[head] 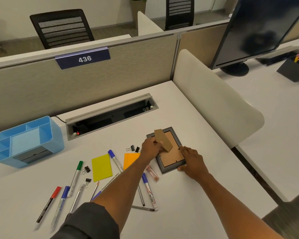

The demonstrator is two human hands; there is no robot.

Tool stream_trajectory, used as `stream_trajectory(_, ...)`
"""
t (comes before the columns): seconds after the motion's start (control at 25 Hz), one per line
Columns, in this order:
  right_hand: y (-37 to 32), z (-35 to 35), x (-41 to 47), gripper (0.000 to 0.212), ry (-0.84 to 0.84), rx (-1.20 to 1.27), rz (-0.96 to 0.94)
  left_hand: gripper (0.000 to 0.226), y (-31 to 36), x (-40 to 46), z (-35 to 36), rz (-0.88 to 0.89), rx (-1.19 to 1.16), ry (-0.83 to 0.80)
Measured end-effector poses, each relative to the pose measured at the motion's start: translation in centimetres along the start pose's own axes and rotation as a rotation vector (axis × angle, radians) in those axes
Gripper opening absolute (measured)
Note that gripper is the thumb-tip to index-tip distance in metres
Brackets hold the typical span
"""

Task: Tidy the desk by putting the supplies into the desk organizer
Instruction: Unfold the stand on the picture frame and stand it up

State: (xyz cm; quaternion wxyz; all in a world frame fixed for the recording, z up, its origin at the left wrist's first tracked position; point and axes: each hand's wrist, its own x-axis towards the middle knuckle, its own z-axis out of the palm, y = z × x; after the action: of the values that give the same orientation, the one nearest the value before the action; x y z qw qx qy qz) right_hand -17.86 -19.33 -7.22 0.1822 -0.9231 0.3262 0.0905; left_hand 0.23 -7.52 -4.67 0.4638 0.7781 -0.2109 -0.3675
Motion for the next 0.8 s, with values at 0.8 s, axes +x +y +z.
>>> stream_trajectory(0.8, -2.0, -4.5, 0.4, 0.035, 0.645, 0.353, -0.166, 0.012, 5.0, 2.4, -4.4, -0.119, -0.263, 0.02)
